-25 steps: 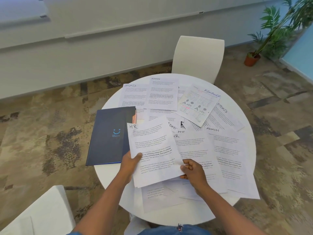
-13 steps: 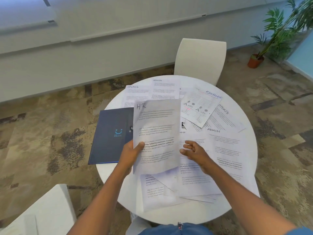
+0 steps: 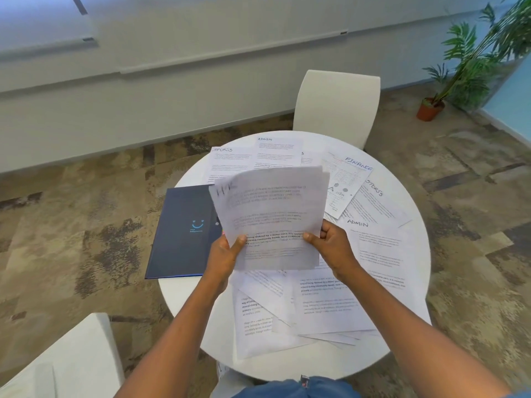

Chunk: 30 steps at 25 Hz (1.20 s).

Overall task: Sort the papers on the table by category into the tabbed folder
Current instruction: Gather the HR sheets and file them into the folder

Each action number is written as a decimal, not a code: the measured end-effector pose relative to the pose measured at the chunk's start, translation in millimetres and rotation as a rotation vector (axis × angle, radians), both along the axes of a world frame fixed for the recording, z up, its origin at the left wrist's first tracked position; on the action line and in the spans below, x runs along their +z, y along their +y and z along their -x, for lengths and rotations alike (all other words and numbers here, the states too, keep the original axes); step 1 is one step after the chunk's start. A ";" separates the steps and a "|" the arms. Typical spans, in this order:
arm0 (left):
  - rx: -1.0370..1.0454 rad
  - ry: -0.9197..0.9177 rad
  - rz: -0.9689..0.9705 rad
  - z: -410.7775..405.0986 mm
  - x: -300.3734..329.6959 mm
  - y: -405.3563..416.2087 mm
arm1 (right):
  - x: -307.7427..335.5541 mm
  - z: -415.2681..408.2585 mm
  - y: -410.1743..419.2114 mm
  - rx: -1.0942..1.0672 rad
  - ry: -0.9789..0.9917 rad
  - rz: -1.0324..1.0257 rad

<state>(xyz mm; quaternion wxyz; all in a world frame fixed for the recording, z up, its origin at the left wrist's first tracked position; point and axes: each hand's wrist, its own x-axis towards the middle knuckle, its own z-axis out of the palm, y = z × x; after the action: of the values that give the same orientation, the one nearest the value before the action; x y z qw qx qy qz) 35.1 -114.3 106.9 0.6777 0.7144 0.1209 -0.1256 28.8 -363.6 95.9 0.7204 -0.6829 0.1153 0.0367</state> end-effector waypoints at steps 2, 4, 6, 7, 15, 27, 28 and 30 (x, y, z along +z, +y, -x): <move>0.015 0.000 -0.009 1.7 -8.9 -2.4 | -5.1 8.3 0.9 -0.023 0.000 0.058; 0.013 0.021 -0.042 3.9 -20.8 -2.7 | -13.3 14.9 1.2 -0.026 0.022 0.193; -0.020 0.027 -0.100 7.2 -32.0 -2.6 | -27.1 19.9 0.6 -0.017 0.056 0.351; -0.034 0.020 -0.125 9.1 -35.8 -3.6 | -34.4 22.1 0.2 -0.021 0.074 0.406; 0.040 -0.014 -0.135 12.1 -39.8 -6.4 | -42.8 27.1 -1.4 0.001 0.054 0.489; 0.067 0.066 -0.170 5.8 -47.4 7.0 | -57.8 26.5 -16.4 -0.046 0.265 0.378; 0.080 0.084 -0.172 7.8 -49.8 10.0 | -63.6 31.7 -21.7 -0.086 0.290 0.411; 0.118 0.120 -0.159 12.9 -53.4 17.6 | -78.8 43.8 -36.8 -0.159 0.334 0.558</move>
<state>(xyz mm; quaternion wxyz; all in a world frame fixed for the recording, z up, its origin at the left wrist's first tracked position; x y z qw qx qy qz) 22.2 -96.7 53.5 0.6166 0.7487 0.2128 -0.1181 -15.0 -400.5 17.1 0.4774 -0.8273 0.2901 0.0589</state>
